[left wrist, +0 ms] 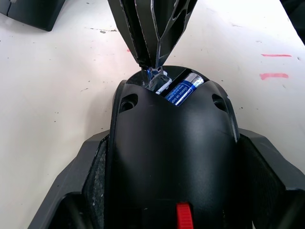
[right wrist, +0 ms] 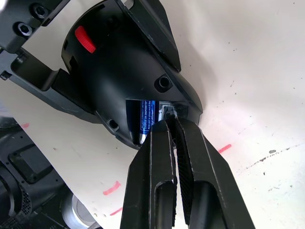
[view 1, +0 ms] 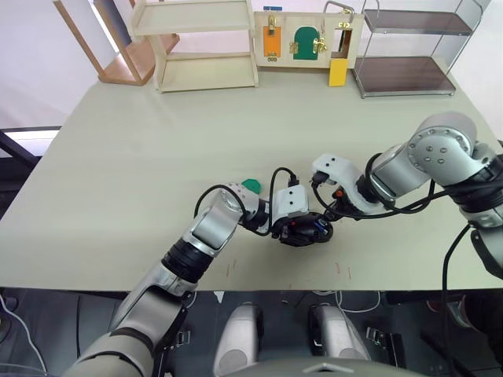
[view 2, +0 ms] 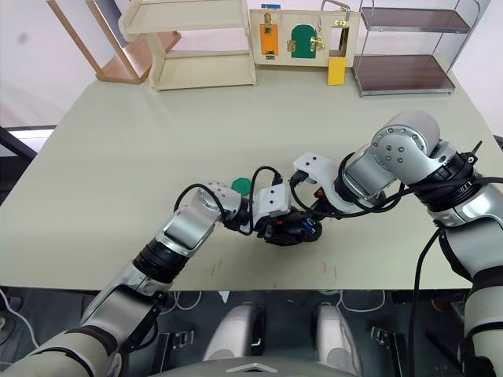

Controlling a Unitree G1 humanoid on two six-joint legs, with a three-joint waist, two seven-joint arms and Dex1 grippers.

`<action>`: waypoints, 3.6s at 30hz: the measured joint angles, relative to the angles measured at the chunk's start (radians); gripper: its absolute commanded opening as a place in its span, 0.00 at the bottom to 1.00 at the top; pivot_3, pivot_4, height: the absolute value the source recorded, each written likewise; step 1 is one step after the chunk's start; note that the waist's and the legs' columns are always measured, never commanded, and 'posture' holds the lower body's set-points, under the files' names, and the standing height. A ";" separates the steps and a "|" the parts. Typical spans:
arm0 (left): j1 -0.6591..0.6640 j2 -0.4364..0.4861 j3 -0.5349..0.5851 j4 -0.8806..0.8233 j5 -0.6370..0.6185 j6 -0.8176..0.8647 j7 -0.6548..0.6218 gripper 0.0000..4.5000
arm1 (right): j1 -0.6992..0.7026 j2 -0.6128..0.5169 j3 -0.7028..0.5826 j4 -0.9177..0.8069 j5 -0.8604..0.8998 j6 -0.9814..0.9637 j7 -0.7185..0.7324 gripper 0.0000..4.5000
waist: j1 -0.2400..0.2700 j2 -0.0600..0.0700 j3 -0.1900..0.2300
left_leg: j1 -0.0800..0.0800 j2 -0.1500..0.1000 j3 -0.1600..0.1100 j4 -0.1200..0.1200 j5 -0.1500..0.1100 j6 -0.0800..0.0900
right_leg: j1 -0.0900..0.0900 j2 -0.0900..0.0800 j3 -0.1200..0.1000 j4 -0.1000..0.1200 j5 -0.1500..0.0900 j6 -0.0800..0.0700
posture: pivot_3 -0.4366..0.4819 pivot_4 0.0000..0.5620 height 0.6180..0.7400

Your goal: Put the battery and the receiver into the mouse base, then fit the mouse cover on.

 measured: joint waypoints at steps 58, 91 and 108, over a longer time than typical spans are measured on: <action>-0.001 -0.001 0.001 -0.005 -0.005 0.022 0.003 0.67 | 0.060 0.028 -0.024 -0.066 -0.067 0.000 -0.022 0.00 | -0.001 0.000 0.000 | 0.001 -0.001 0.001 0.001 0.000 0.000 | 0.000 0.001 0.000 0.001 0.001 0.002 | 0.48 0.27 1.00; 0.000 0.001 0.001 -0.018 -0.018 0.049 0.008 0.67 | 0.055 -0.049 -0.052 -0.129 -0.053 0.000 0.087 0.31 | 0.000 0.000 0.000 | 0.000 -0.001 0.001 0.001 0.000 0.000 | 0.000 0.002 0.000 0.002 0.001 0.002 | 0.48 0.27 1.00; 0.010 0.014 -0.008 -0.055 -0.020 0.080 0.014 0.67 | 0.574 -0.329 -0.356 -0.459 -0.414 -0.440 0.548 0.19 | 0.002 0.000 0.000 | 0.001 -0.001 0.003 0.001 0.000 0.000 | 0.001 0.004 0.000 0.001 0.001 0.002 | 0.48 0.27 1.00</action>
